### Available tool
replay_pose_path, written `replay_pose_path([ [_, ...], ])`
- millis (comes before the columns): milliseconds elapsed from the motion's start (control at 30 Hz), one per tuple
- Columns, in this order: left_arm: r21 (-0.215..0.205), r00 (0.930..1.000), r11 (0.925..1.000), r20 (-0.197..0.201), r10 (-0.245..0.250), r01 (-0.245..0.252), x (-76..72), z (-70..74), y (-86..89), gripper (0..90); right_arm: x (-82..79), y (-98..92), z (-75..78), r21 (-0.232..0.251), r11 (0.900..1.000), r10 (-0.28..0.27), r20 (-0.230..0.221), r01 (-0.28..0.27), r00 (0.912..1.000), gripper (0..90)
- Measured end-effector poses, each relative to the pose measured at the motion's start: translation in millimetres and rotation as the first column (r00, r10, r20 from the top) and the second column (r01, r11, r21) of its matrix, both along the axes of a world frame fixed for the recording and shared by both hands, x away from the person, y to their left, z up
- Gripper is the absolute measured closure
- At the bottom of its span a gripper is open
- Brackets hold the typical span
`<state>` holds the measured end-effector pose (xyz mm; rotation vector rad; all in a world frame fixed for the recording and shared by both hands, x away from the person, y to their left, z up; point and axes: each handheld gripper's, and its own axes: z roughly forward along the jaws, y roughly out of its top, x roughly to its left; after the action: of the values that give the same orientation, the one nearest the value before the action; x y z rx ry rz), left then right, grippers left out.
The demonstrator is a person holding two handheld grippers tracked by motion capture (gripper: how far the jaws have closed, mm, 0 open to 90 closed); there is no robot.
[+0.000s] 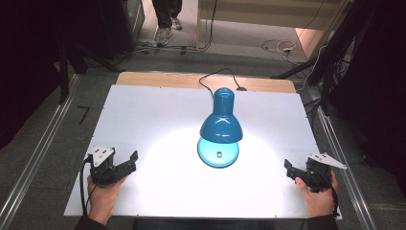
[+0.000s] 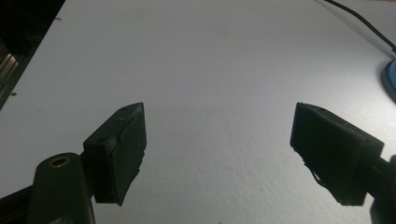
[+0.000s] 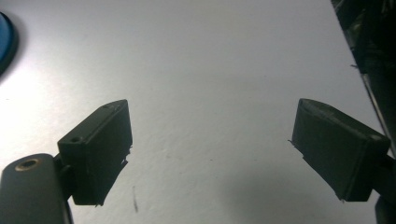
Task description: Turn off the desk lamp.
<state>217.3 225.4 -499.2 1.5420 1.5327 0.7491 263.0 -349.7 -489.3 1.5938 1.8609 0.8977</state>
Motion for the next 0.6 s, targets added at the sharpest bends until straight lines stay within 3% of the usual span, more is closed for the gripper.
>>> replay_pose_path([
  [133,0.001,1.0,1.0,-0.003,-0.001,0.001,0.6,-0.5,0.0,18.7,-2.4,4.8,4.1,0.005,1.0,0.021,0.02,-0.021,0.9996,10.9],
  [600,-0.001,1.0,1.0,-0.008,-0.003,0.003,0.5,-1.0,-0.4,18.7,-0.9,23.1,5.2,0.011,0.996,0.084,0.02,-0.084,0.9963,11.0],
])
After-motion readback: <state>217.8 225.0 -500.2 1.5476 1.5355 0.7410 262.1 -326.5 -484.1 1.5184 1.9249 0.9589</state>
